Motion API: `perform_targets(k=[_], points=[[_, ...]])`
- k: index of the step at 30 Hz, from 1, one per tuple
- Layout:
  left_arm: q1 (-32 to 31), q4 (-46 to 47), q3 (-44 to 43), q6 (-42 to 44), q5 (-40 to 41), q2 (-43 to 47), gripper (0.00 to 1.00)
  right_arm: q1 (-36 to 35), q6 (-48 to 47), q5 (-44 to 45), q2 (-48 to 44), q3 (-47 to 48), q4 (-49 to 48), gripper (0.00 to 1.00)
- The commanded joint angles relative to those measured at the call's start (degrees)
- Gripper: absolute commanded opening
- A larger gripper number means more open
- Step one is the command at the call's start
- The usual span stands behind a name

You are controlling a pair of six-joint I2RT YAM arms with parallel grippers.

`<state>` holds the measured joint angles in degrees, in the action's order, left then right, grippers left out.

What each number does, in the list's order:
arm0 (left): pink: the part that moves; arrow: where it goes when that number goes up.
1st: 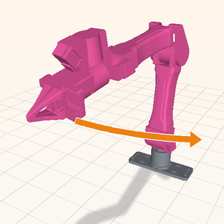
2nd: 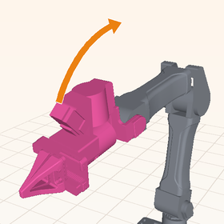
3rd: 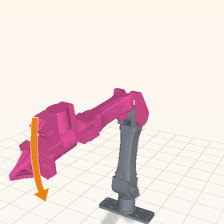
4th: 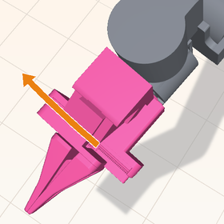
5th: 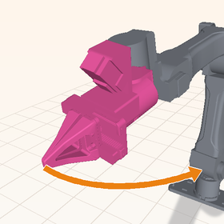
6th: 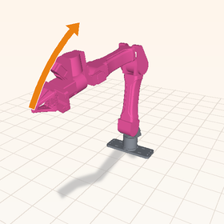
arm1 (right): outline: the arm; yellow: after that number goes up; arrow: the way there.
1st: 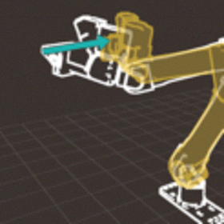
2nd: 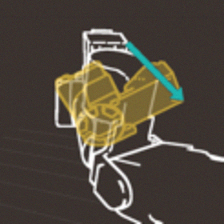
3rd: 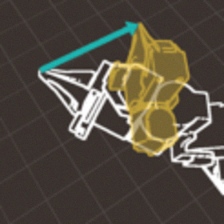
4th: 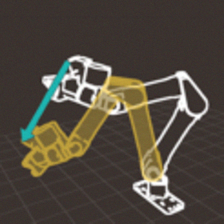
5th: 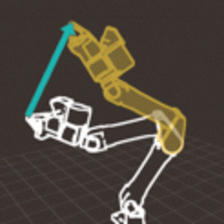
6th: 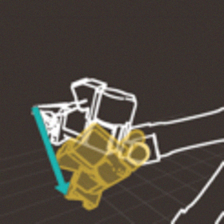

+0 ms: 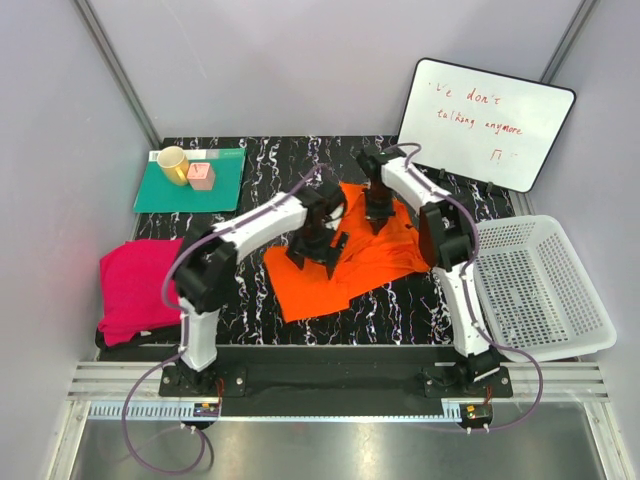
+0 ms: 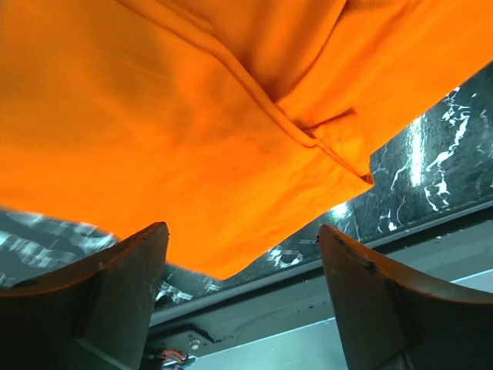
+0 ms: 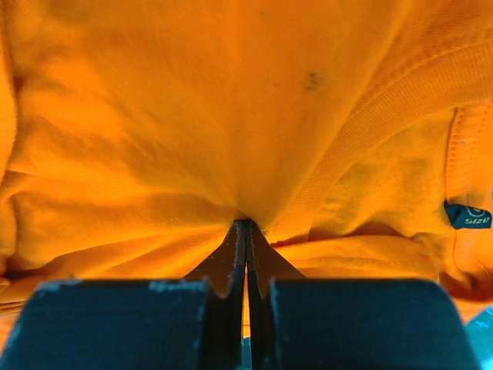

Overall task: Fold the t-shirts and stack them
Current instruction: Flatten out the tshirt

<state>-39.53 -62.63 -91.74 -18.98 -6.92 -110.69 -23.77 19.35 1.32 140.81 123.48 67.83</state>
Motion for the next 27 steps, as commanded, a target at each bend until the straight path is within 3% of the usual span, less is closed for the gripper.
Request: perform_targets(k=[1, 5, 7, 8, 10, 12, 17, 18, 20, 22, 27], points=[[-2.48, 0.76, -4.49, 2.81, -4.32, -5.22, 0.81, 4.34, 0.77, 8.96, -1.32, -6.58, -0.33, 0.00], [-4.15, 0.67, -7.30, 3.34, -4.60, -9.97, 0.78, 5.75, 0.95, 9.49, -3.26, -8.87, -1.03, 0.00], [-4.42, 0.76, -8.18, 3.43, -4.42, -11.12, 0.67, 6.19, 0.86, 9.14, -3.96, -9.84, -1.30, 0.00], [-4.50, 0.76, -8.71, 3.43, -4.25, -11.99, 0.60, 6.19, 0.95, 9.05, -4.23, -10.10, -1.47, 0.00], [-4.50, 0.76, -8.89, 3.34, -3.29, -12.70, 0.23, 6.19, 1.03, 8.35, -4.41, -10.63, -1.48, 0.00], [-4.50, 0.67, -8.54, 3.16, -2.49, -12.79, 0.00, 6.19, 0.95, 7.82, -4.58, -10.89, -1.83, 0.00], [-4.42, 1.11, -6.52, 3.34, 0.76, -10.60, 0.01, 6.19, 1.12, 7.38, -4.93, -11.68, -2.18, 0.00], [-4.42, 1.02, -6.87, 3.25, 0.77, -10.33, 0.09, 6.10, 1.04, 7.38, -5.02, -11.94, -2.27, 0.00], [-4.50, 1.46, -7.92, 3.08, -0.02, -9.81, 0.42, 6.19, 0.95, 7.29, -5.46, -12.30, -2.44, 0.00], [-4.50, 1.98, -9.32, 2.64, -0.64, -9.54, 0.62, 6.10, 0.86, 7.03, -5.64, -12.91, -2.70, 0.00], [-4.94, 1.90, -13.37, 2.81, -2.66, -12.17, 0.67, 6.19, 0.86, 6.50, -6.51, -14.49, -3.41, 0.00]])
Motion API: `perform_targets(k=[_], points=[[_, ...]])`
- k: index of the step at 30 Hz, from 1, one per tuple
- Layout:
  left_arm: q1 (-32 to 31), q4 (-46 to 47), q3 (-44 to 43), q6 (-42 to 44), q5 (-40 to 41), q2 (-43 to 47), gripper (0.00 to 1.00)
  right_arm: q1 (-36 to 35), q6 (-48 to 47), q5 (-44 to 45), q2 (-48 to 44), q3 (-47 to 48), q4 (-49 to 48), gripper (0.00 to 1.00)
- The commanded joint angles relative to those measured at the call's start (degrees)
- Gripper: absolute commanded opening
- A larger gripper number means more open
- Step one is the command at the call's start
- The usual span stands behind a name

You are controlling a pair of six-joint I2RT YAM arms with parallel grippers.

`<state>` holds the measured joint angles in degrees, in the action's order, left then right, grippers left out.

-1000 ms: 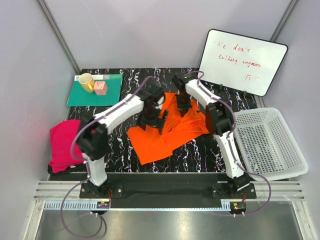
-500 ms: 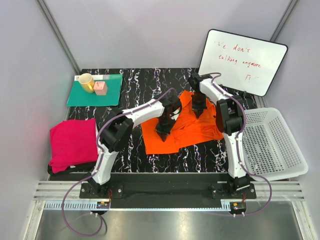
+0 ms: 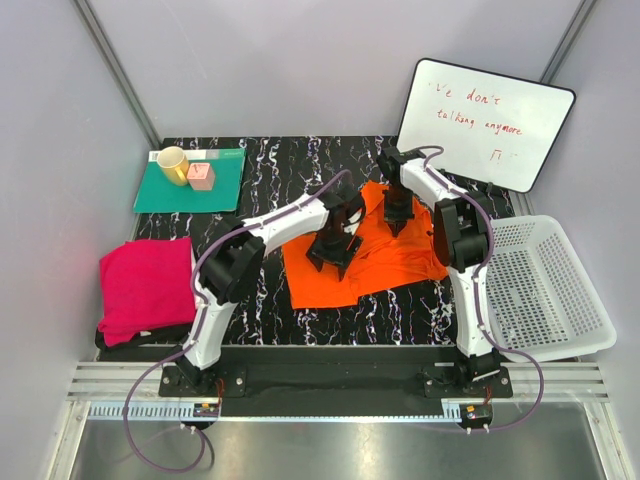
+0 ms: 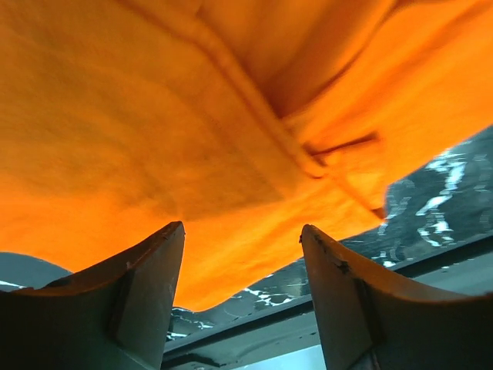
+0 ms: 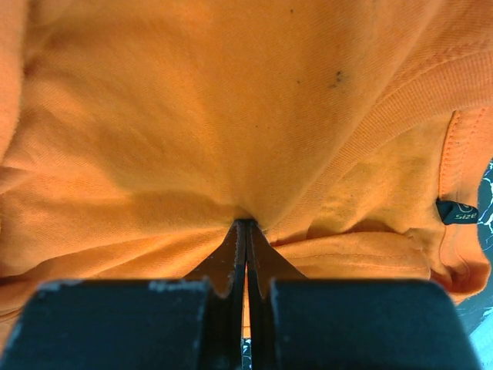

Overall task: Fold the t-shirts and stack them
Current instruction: Flatten out the tshirt

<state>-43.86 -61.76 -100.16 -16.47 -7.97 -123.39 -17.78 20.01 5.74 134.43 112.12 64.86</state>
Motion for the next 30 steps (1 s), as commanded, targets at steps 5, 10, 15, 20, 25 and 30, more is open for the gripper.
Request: perform_targets(k=[5, 10, 15, 20, 25, 30], points=[[-1.32, 0.67, -9.43, 0.21, -3.02, -3.69, 0.67, 0.11, -0.15, 1.73, -0.31, -4.18, -0.79, 0.00], [-1.93, 0.15, -12.69, 0.38, -3.20, -7.47, 0.64, 0.20, -0.32, 1.56, -0.49, -4.89, -1.31, 0.00], [-1.94, -0.21, -12.43, 0.74, -2.32, -8.36, 0.44, 0.20, -0.67, 1.38, -0.49, -5.06, -1.40, 0.00], [-1.94, -0.56, -11.38, 0.47, -0.04, -6.86, 0.00, 0.12, -0.59, 0.68, -0.31, -4.71, -1.58, 0.00], [-1.76, -1.70, -9.01, -0.14, 4.27, -2.12, 0.00, 0.20, -0.67, 0.41, 0.39, -4.27, -1.67, 0.00], [0.95, -3.28, -3.66, -1.28, 9.88, 5.86, 0.00, 0.12, -0.76, 0.68, 1.01, -3.57, -1.58, 0.00]])
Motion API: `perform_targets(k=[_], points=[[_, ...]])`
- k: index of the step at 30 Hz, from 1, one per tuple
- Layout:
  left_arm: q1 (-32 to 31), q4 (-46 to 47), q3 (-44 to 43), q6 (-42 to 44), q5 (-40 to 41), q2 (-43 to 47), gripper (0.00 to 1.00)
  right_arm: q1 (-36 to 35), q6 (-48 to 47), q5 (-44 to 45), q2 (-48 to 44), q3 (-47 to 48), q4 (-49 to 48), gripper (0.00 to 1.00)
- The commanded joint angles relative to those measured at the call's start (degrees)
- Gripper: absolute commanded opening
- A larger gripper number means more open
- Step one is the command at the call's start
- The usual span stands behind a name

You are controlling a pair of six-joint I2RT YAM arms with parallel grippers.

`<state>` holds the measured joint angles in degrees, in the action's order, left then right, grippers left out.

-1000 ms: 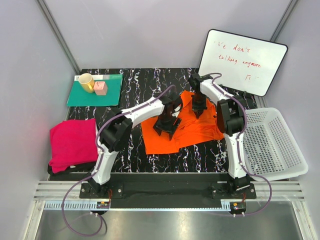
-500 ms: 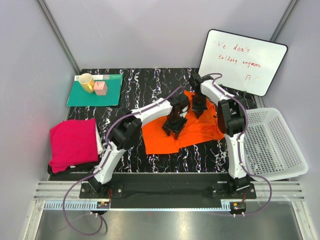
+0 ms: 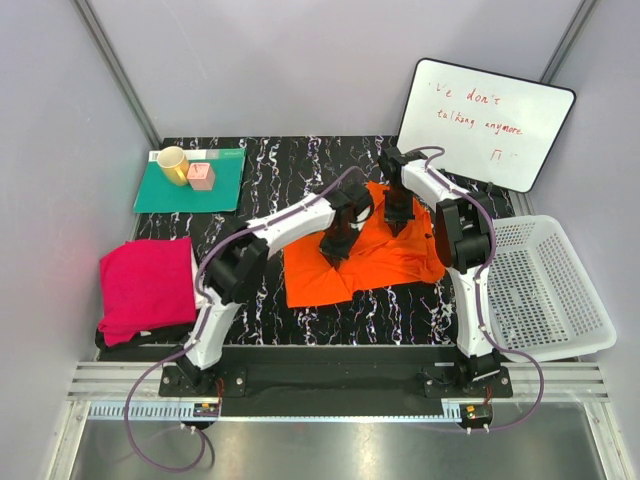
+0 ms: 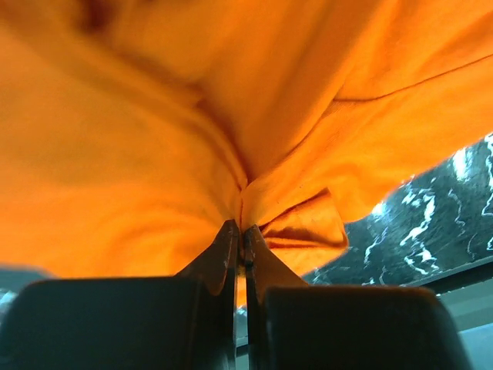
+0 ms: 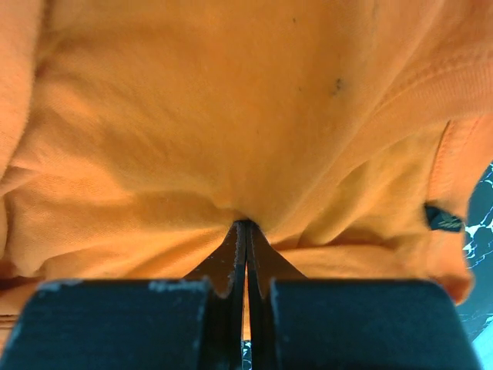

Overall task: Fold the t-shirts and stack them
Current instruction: Flatten out the tshirt

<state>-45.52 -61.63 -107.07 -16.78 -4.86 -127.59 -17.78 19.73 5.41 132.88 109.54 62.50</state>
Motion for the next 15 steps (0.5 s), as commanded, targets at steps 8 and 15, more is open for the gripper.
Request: perform_targets(k=[8, 15], points=[[10.53, -5.70, 16.07, -1.86, 9.70, 26.49, 0.08, 0.38, -1.44, 1.45, 3.53, -0.20, 0.87, 0.00], [11.77, -4.30, 24.71, -2.21, 5.92, 30.47, 0.32, 0.91, -2.67, 1.53, 4.67, 1.12, 1.22, 0.00]])
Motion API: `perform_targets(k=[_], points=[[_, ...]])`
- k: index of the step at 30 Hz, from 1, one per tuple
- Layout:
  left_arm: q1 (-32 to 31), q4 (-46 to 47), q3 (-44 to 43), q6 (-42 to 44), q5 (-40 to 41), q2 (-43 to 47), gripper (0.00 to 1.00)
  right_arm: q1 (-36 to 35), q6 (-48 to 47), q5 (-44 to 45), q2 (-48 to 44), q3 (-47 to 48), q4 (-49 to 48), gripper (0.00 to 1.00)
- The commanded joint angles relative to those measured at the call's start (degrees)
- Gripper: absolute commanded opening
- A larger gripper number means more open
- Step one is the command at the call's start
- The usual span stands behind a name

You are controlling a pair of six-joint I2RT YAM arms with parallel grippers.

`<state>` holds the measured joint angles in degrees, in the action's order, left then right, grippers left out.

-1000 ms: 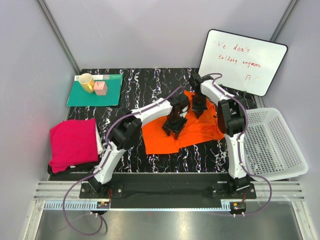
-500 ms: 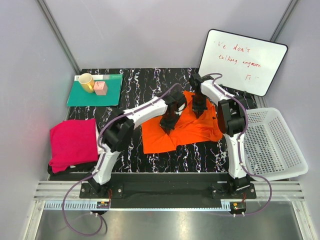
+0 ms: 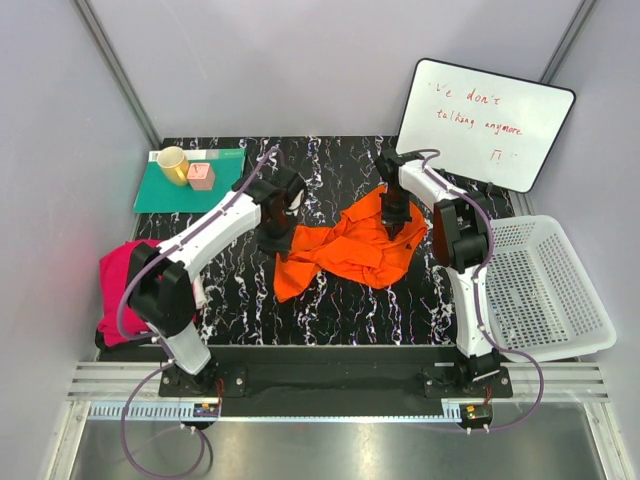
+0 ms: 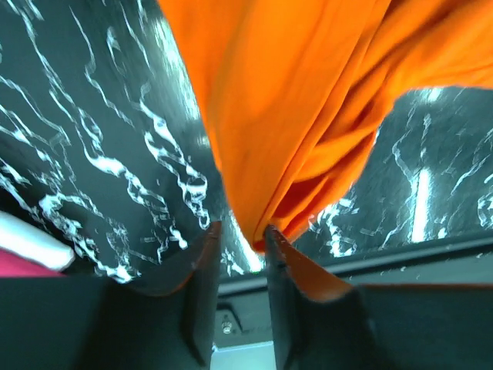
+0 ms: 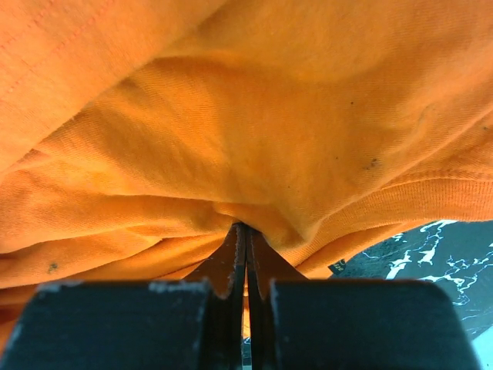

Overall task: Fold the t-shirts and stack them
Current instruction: Flatten out the tshirt

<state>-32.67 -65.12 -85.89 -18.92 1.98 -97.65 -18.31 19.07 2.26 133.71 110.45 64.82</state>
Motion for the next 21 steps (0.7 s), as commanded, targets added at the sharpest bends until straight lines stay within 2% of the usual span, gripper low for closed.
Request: perform_targets(k=[1, 4, 5, 12, 21], points=[[-1.08, -0.36, 4.32, -0.24, -1.01, 0.44, 0.26, 1.52, -2.02, 4.68, 3.93, 0.55, -1.10, 0.00], [-1.08, -0.62, 5.99, -0.24, -0.49, 0.09, 0.03, 1.87, -2.54, 4.86, 4.19, 1.08, -0.66, 0.00], [-1.08, -0.79, 7.30, -0.50, 0.65, 0.70, 0.00, 1.96, -2.63, 4.94, 4.19, 1.17, -0.57, 0.00], [1.37, -1.41, 15.21, -3.05, 5.40, 5.26, 0.00, 2.92, -3.60, 7.22, 4.10, 1.87, 0.05, 0.00], [14.28, -5.27, 17.69, -6.39, 16.03, 9.14, 0.00, 5.38, -3.95, 13.29, 2.61, 2.75, 1.54, 0.00]])
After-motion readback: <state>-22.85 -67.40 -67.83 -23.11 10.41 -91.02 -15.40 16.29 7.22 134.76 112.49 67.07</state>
